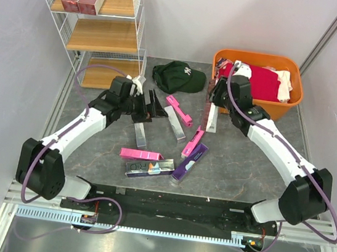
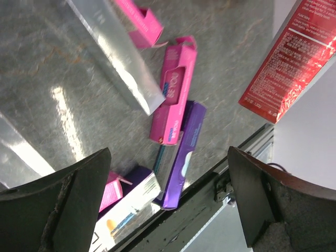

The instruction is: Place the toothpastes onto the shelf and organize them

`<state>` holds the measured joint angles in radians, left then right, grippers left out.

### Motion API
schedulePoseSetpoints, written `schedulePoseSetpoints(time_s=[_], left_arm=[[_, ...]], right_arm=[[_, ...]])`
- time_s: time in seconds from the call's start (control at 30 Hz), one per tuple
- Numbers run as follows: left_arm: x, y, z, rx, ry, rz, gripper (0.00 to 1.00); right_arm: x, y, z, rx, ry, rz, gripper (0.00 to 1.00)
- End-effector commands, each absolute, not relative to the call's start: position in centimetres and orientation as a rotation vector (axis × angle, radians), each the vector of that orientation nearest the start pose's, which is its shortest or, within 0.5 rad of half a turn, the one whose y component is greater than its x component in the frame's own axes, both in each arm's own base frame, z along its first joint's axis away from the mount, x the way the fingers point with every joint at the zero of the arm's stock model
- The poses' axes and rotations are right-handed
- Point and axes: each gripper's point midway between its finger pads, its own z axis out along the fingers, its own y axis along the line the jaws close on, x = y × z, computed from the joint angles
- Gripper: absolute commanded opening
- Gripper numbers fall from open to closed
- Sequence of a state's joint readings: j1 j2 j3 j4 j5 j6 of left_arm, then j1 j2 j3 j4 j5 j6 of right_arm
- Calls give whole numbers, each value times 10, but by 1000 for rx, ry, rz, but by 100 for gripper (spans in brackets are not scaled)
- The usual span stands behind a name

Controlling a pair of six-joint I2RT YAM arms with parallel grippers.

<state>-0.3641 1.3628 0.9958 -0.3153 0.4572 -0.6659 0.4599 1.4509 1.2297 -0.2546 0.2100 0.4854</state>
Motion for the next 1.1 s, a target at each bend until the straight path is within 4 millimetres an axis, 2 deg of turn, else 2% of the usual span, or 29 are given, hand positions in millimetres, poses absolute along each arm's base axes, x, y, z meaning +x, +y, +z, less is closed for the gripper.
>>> schedulePoseSetpoints(time_s=[0.0, 0.03, 0.07, 0.1, 0.27, 0.3, 0.33, 0.4, 0.47, 0.5, 0.53, 0.77, 0.93, 1.07], left_arm=[[317, -232, 244, -44, 2225, -1174, 99], [320, -235, 257, -29, 2183, -1198, 99], [320, -236, 264, -22, 2161, -1221, 99], [317, -238, 274, -21, 2137, -1266, 99], [317, -248, 316, 36, 1965, -1411, 99], [314, -251, 323, 40, 1945, -1458, 99], [312, -252, 325, 47, 1921, -1483, 99], [309, -257, 345, 83, 1830, -1568, 99], [308, -260, 347, 83, 1799, -1620, 99], [304, -262, 363, 115, 1727, -1676, 99], [303, -264, 362, 122, 1715, -1703, 98], [288, -278, 392, 288, 1561, -1787, 98], [272, -300, 410, 422, 1481, -1791, 98], [269, -319, 415, 447, 1462, -1822, 98]], right_arm=[[421, 192, 356, 249, 1679, 601, 35], [420, 189, 365, 267, 1650, 613, 35], [421, 191, 388, 282, 1568, 658, 35], [420, 190, 399, 293, 1534, 677, 35], [400, 183, 468, 317, 1295, 811, 35], [396, 181, 469, 336, 1269, 834, 35], [386, 175, 483, 344, 1210, 862, 35], [375, 166, 496, 375, 1105, 904, 36], [357, 156, 513, 396, 1000, 962, 37], [351, 153, 517, 394, 968, 975, 38], [341, 149, 527, 389, 925, 997, 38], [311, 145, 547, 390, 786, 1155, 41], [304, 152, 552, 375, 763, 1255, 41], [301, 155, 556, 365, 755, 1289, 41]])
